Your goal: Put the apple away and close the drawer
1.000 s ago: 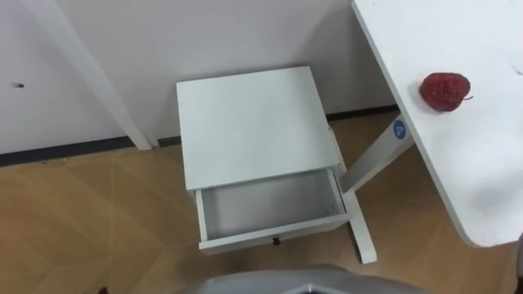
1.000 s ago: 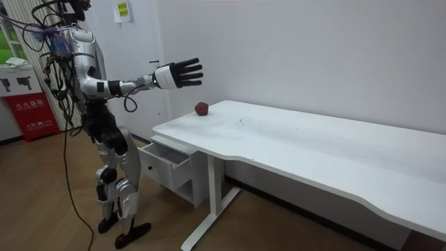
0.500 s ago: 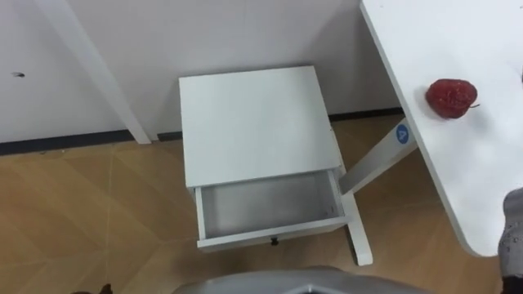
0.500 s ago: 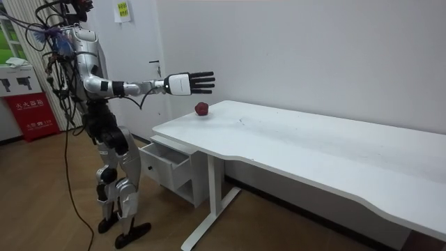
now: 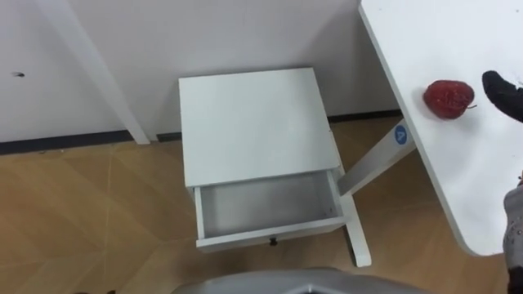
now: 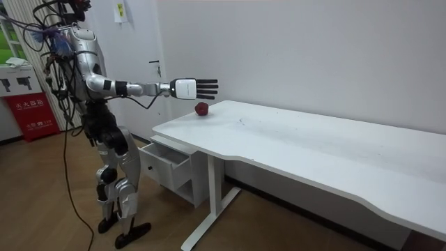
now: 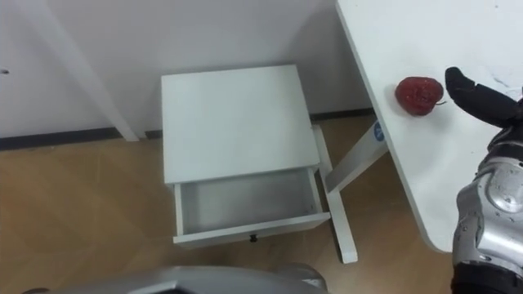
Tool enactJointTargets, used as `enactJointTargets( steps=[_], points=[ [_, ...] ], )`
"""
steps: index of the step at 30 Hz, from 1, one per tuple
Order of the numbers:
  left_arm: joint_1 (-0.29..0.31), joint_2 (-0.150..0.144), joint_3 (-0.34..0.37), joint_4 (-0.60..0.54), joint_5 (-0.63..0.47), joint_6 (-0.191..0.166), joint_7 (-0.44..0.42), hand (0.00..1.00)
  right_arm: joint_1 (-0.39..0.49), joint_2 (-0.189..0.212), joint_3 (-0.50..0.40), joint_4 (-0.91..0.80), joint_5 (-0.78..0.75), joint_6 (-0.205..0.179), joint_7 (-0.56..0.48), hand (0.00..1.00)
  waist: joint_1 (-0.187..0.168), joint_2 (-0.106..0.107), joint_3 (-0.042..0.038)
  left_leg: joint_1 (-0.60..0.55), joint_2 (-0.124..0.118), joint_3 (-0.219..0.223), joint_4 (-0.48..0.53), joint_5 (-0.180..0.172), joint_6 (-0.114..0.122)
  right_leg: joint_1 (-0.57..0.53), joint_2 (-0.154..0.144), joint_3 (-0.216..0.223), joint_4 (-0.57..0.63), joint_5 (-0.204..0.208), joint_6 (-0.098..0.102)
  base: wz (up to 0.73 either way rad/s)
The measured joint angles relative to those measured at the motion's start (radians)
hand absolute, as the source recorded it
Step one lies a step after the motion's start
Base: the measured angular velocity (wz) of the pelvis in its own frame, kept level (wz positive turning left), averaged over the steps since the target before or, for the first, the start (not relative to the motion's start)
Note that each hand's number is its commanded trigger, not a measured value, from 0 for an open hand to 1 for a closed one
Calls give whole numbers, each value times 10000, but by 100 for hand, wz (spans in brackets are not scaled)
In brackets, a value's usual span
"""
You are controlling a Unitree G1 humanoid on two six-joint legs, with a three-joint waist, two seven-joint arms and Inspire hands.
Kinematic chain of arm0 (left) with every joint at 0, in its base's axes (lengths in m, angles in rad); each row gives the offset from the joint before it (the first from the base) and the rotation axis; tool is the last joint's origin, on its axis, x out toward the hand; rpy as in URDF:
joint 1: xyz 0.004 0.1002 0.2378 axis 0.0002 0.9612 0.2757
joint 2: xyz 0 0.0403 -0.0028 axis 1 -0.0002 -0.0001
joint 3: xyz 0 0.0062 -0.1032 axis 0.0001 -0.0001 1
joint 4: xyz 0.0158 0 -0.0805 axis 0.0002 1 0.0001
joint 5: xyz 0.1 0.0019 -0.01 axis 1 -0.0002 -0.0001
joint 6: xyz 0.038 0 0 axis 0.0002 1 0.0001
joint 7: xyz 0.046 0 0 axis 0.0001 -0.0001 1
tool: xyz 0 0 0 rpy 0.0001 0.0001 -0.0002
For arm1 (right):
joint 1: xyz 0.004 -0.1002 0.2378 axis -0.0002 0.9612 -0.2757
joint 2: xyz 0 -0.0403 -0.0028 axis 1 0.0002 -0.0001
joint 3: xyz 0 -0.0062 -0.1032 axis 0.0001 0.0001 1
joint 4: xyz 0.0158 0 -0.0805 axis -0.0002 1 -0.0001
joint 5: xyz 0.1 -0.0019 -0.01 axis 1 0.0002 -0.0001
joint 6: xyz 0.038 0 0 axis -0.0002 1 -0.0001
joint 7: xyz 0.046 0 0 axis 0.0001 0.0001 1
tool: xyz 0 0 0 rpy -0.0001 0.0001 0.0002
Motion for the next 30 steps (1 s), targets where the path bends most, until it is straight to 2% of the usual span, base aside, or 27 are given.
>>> enactJointTargets(
  steps=[6,8,13,19,22,30],
  points=[
    [47,158,4,-57,184,-10,-187,0,-232,-208,103,754,-106,87,341,0,-51,-27,6,-180,20,-137,201,0,1,-48,-41,-221,27,13,-22,10],
    [51,196,4,-74,230,-10,-226,0,-238,-403,259,1022,-102,97,495,0,-59,-50,-7,-197,17,-227,226,-2,2,-36,-49,-266,26,13,-24,8],
    [30,231,2,-192,269,-46,-247,0,-288,-644,311,1377,-415,126,854,0,111,-91,-11,-211,21,-249,244,-2,2,-33,-45,-288,23,12,-26,0],
    [44,289,3,-184,260,-85,-319,0,-418,-654,383,1890,-1322,130,1383,0,176,-281,10,-250,17,-309,263,-2,2,-32,-65,-419,21,12,-25,3],
    [47,292,2,-166,255,-85,-374,0,-486,-654,382,1983,-1400,129,1551,0,170,-358,-12,-317,17,-397,316,-2,2,-33,-86,-538,17,13,-25,7],
    [88,299,107,-149,259,-83,-435,0,-648,-741,378,2385,-1376,147,2099,0,144,-333,-12,-361,31,-555,395,-3,3,31,-97,-664,23,21,-39,5]
  ],
)
